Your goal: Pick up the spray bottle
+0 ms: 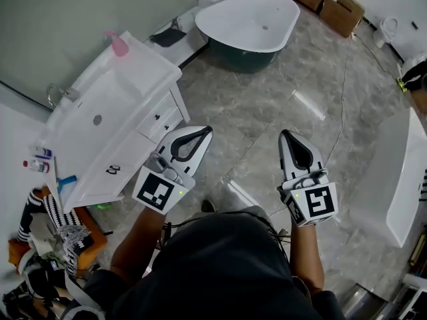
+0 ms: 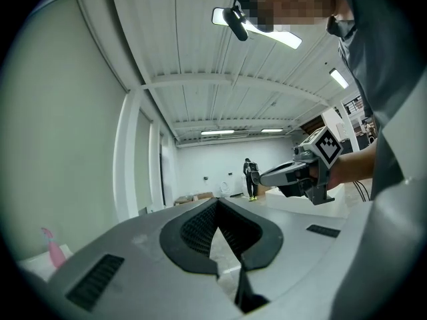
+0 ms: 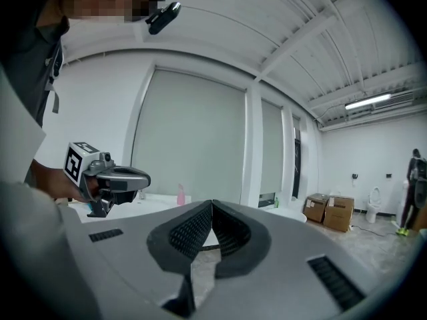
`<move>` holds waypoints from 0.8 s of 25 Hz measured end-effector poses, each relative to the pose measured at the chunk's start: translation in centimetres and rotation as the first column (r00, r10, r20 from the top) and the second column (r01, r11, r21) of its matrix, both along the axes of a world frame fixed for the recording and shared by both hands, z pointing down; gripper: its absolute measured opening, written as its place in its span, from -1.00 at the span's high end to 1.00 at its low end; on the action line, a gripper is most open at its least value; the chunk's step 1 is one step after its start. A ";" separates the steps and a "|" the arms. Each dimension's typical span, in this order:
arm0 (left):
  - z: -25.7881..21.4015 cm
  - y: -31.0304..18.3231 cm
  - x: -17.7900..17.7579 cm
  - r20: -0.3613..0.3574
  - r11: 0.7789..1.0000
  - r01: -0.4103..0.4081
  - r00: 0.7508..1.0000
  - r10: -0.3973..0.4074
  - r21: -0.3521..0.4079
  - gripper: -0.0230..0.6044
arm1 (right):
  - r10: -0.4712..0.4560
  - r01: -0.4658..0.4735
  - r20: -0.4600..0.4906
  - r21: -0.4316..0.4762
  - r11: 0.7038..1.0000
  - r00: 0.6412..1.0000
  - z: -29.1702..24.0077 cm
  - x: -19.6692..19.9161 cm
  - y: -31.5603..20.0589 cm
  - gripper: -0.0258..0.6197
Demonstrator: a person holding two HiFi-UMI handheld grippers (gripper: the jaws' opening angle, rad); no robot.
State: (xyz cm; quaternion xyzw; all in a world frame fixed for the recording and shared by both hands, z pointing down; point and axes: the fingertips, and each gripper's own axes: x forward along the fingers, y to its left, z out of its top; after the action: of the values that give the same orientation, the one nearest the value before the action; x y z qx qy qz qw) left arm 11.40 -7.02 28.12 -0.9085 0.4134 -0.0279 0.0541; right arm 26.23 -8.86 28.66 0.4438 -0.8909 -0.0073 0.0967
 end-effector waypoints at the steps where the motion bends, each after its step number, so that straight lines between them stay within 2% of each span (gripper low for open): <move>1: 0.1 -0.6 -0.4 -0.007 1.000 0.007 1.000 -0.007 -0.001 0.92 | -0.006 0.006 -0.005 -0.004 1.000 1.000 0.2 -0.4 -0.5 0.90; 6: 1.7 -4.0 -0.9 -0.013 0.999 0.030 0.999 -0.030 -0.037 0.92 | -0.026 0.026 -0.012 -0.008 1.000 1.000 0.6 -0.6 -4.2 0.90; 10: 2.5 -7.4 -0.1 0.010 0.997 0.069 0.998 -0.069 -0.045 0.92 | -0.063 0.062 -0.017 -0.031 0.998 0.998 1.6 0.4 -8.4 0.90; 16: 2.6 -13.3 2.5 0.036 0.989 0.138 0.990 -0.136 -0.046 0.92 | -0.152 0.152 0.034 0.007 0.988 0.988 1.0 1.8 -15.5 0.90; 20: 2.3 -17.0 4.6 0.055 0.983 0.177 0.983 -0.174 -0.056 0.92 | -0.191 0.191 0.050 -0.001 0.982 0.980 1.1 3.6 -19.7 0.90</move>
State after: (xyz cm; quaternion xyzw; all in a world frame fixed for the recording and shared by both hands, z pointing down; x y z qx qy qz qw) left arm 16.03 -24.03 30.42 -0.8688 0.4893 -0.0679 0.0344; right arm 29.84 -28.61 29.79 0.3561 -0.9314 -0.0031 0.0749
